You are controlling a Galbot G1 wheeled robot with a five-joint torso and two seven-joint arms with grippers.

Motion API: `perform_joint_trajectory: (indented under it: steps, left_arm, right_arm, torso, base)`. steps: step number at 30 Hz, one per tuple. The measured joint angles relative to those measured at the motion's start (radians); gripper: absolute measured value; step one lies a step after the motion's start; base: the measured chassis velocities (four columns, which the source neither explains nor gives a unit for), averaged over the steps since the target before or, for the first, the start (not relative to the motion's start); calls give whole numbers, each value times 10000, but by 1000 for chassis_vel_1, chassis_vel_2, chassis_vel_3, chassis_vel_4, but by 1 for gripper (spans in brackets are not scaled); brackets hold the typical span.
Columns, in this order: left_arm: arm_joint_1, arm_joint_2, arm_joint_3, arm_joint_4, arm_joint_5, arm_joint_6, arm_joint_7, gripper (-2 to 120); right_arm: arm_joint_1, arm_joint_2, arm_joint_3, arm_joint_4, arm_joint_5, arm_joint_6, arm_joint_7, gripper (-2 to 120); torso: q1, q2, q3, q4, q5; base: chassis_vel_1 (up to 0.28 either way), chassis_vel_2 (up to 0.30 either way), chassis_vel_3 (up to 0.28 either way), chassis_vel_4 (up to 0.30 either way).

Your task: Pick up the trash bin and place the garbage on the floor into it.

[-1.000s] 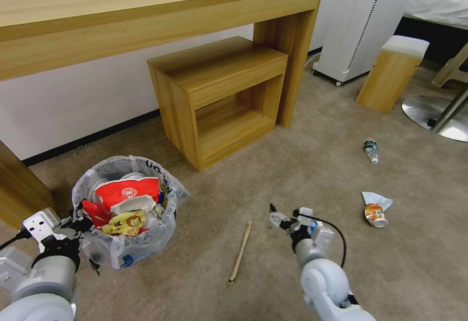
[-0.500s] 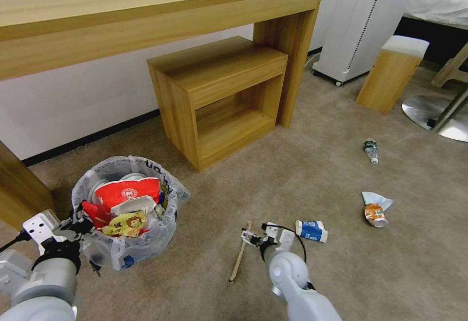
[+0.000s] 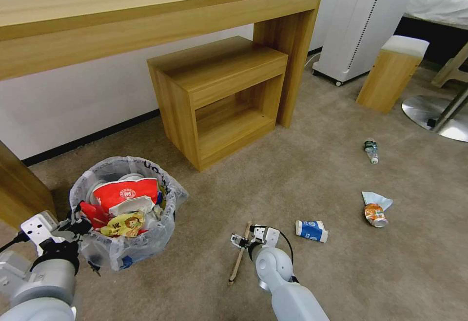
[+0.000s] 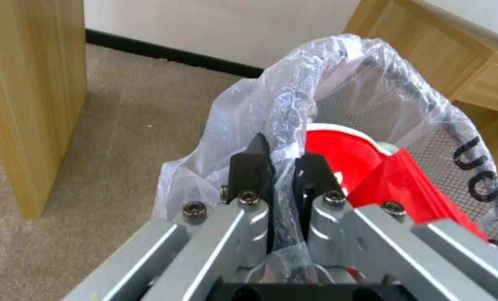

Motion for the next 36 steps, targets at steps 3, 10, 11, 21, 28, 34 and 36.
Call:
perform_joint_trajectory:
  steps: [3, 10, 11, 21, 28, 34, 36]
  left_arm:
    - [-34, -8, 67, 19, 86, 0, 4, 3]
    - [-18, -10, 84, 36, 206, 0, 7, 3]
    - [-6, -7, 84, 34, 224, 0, 8, 3]
    - [58, -26, -35, 12, 234, -25, 18, 3]
    - [-7, -126, 111, 135, 432, -77, 23, 3]
    - [-81, -190, 240, 201, 599, -111, 33, 3]
    - [-81, -194, 246, 230, 624, -125, 39, 3]
  right_arm:
    - [60, -68, -35, 6, -46, -237, 185, 100]
    - [408, -133, -461, -372, -32, -715, 254, 100]
    - [500, -209, -659, -464, 16, -790, 298, 100]
    - [1130, -858, -1811, -930, 234, -1293, 354, 100]
    - [1173, -881, -1898, -1130, 229, -1328, 242, 100]
    - [1314, -776, -1818, -1537, -60, -1117, 37, 86]
    - [1411, -725, -1772, -1693, -162, -1060, -36, 78]
  torso:
    - [0, 0, 0, -1, 1]
    - [0, 0, 0, 0, 1]
    - [0, 0, -1, 1, 3]
    - [0, 0, -1, 1, 1]
    - [0, 0, -1, 0, 1]
    - [0, 3, -1, 0, 1]
    - [0, 4, -2, 0, -2]
  base:
    - [0, 0, 0, 0]
    - [0, 0, 0, 0]
    - [0, 0, 0, 0]
    - [0, 0, 0, 0]
    - [0, 0, 0, 0]
    - [0, 0, 0, 0]
    - [0, 0, 0, 0]
